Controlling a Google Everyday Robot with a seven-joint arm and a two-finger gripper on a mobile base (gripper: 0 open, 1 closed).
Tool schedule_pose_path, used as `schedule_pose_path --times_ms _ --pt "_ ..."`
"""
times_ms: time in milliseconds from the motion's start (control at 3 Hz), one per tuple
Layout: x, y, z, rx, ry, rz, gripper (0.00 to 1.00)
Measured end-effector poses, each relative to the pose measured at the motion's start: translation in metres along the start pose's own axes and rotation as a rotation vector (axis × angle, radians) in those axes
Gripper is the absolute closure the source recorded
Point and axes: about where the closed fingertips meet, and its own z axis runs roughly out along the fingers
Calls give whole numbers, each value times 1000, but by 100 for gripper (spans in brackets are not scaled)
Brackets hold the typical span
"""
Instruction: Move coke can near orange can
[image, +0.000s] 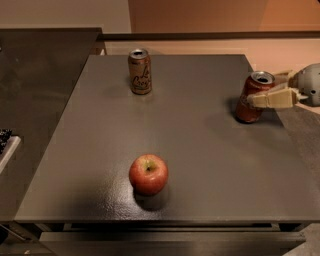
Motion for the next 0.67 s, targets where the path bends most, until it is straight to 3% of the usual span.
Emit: schedule_pose_path --times_ms 333,667 --pt "-16 -9 8 -2 -24 -32 100" --pt "-33 -18 33 -19 -36 -71 100"
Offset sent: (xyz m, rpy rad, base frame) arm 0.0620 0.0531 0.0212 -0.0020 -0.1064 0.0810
